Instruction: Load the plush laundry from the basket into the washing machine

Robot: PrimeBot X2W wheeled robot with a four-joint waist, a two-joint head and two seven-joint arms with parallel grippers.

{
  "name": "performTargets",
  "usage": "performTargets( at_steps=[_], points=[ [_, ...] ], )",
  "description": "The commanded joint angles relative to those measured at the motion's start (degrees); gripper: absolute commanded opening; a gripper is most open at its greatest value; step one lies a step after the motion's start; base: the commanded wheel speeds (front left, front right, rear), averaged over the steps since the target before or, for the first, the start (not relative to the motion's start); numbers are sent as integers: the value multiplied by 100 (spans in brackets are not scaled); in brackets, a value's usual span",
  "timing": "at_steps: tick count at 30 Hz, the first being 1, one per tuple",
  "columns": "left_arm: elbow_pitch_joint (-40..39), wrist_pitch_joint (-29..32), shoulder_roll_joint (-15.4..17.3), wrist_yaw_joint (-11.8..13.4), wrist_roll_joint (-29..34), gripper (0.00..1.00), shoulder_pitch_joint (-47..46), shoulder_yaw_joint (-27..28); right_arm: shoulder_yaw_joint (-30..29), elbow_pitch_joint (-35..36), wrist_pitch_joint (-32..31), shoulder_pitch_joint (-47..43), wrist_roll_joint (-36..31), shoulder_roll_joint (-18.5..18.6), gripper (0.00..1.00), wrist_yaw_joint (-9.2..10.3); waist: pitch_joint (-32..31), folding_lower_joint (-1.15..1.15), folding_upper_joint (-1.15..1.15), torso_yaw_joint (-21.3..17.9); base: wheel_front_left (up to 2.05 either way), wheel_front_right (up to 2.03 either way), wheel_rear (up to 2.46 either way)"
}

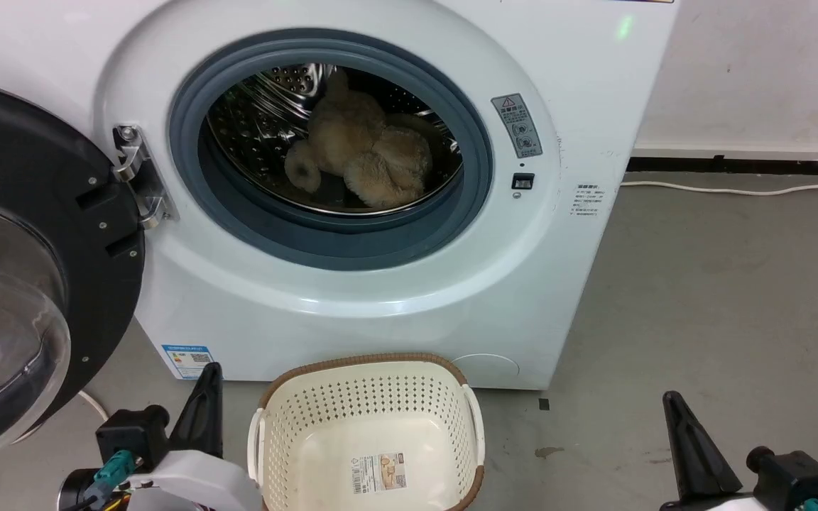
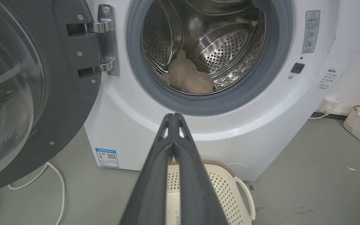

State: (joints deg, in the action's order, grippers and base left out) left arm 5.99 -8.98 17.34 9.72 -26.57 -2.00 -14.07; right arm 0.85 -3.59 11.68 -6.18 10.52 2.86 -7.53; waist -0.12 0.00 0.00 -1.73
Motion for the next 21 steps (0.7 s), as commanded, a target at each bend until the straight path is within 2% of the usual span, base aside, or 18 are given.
performTargets(
  at_steps=[1, 21],
  points=[
    [-39, 42, -47, -48, 116, 0, 46, 55, -10, 37, -38, 109, -63, 0, 0, 1, 0, 0, 0, 3, 0, 0, 0],
    [-155, 219, -337, -240, 643, 0, 78, 335, -26, 104, -272, 214, -268, 1, 0, 2, 3, 0, 0, 38, 0, 0, 0]
  ],
)
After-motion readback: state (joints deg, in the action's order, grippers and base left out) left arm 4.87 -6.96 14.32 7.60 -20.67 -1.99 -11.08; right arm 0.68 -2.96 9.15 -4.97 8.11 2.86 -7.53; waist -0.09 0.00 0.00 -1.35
